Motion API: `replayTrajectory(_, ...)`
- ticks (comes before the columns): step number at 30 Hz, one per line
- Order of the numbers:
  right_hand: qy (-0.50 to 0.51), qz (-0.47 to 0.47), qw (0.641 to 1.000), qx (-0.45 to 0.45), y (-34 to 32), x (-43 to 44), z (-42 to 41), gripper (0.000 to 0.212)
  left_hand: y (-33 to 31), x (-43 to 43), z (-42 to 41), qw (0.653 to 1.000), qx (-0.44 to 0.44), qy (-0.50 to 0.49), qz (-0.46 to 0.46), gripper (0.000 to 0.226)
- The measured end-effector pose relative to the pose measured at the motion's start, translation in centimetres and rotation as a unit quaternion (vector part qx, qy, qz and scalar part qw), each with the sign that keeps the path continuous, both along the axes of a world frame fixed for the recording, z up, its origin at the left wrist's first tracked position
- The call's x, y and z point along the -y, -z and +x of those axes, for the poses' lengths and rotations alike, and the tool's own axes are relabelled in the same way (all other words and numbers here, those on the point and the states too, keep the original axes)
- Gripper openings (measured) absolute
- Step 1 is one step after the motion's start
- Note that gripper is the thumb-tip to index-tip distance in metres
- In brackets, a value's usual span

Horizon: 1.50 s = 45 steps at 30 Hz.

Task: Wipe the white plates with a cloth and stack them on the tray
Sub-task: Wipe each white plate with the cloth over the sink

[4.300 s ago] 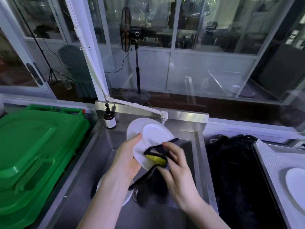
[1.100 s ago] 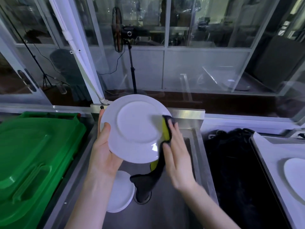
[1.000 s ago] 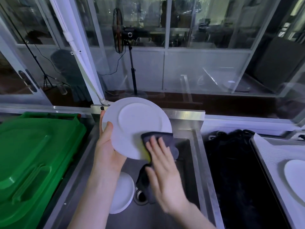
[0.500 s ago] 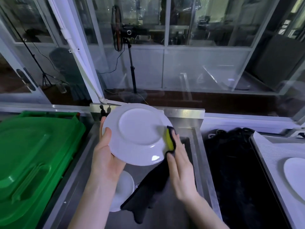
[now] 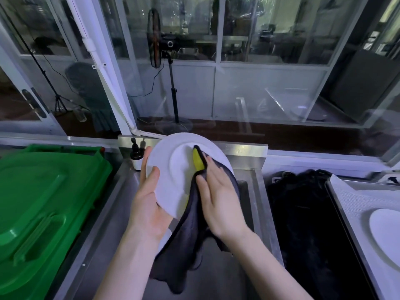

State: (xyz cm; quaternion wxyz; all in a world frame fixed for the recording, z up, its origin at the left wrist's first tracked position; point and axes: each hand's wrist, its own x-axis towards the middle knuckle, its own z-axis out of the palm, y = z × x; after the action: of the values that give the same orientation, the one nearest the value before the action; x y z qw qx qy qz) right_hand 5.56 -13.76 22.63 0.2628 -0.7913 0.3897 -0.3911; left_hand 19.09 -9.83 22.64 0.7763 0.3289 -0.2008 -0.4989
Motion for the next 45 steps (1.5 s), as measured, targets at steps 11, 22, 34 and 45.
replayTrajectory(11, -0.049, -0.036, 0.996, -0.072, 0.4, 0.6, 0.9, 0.050, 0.7, -0.7, -1.2, 1.000, -0.008, 0.026, -0.005, 0.049)
replayTrajectory(22, -0.079, -0.064, 0.992, -0.071, 3.7, -3.7, -0.4, 0.050, 0.8, -0.9, -0.4, 1.000, -0.002, 0.025, -0.008, 0.055)
replayTrajectory(34, -0.060, -0.037, 0.996, -0.048, 4.1, -2.9, -2.1, 0.047, 1.1, -1.2, 0.9, 1.000, -0.031, -0.003, -0.002, 0.048)
replayTrajectory(45, 0.004, 0.041, 0.999, -0.034, 1.6, 1.7, -0.2, 0.038, 1.7, -1.2, 0.2, 0.998, -0.056, 0.007, 0.036, 0.061)
